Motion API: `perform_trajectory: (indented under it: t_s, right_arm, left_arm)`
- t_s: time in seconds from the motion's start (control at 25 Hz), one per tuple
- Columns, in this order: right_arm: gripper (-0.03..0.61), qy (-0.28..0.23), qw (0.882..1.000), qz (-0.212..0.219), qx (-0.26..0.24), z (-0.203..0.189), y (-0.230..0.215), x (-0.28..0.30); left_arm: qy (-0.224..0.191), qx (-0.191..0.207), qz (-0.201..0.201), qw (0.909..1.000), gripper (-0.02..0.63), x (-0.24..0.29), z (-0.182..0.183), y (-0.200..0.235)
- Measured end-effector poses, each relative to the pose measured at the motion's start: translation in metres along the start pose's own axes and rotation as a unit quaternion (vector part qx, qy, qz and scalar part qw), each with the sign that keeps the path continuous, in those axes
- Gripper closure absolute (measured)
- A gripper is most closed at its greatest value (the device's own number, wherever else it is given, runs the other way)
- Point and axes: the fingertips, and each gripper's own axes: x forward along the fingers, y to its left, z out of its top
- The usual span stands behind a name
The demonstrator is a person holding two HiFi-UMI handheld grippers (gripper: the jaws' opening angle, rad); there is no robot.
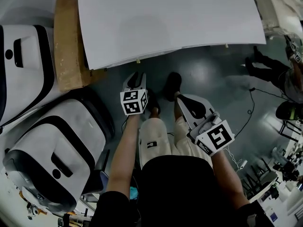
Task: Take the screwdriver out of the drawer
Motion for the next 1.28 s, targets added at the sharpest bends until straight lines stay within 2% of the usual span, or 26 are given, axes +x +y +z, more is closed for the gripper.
perform_trajectory:
  t_s: [0.2,0.32,0.48,0.56,0.72,0.92,1.08,1.28]
  right_arm:
    - [0.56,-0.013,1.0,-0.01,0.008,0.005,-0.002,0.003]
    - [0.56,0.006,1.0,-0.012,0.012,-0.006,-0.011,0.0]
    - [0.56,-0.003,1.0,-0.014,0.017,-0.003,-0.019,0.002]
    - [0.56,0.007,1.0,-0.014,0.018,-0.008,-0.02,0.001]
    - [0.56,-0.009,0.999,-0.019,0.027,0.001,-0.02,0.003]
    - [0.56,0.015,1.0,-0.018,0.021,-0.01,-0.02,-0.001]
    - [0.56,-0.006,0.999,-0.023,0.026,0.0,-0.019,0.004]
    - [0.56,0.005,0.999,-0.025,0.027,-0.009,-0.018,0.0]
  left_arm:
    - [0.012,-0.007,0.007,0.9999,0.489,0.021,-0.002,0.008]
    - [0.019,-0.006,0.016,0.9997,0.483,0.037,-0.001,0.011]
    - [0.027,-0.006,0.03,0.9992,0.474,0.053,0.003,0.014]
    - [0.029,-0.011,0.039,0.9987,0.471,0.057,0.003,0.019]
    - [0.035,-0.026,0.054,0.9976,0.471,0.062,0.003,0.028]
    - [0.032,-0.042,0.056,0.9971,0.471,0.066,0.004,0.032]
    - [0.041,-0.046,0.057,0.9964,0.471,0.07,0.0,0.034]
    - [0.042,-0.059,0.063,0.9954,0.479,0.072,-0.004,0.038]
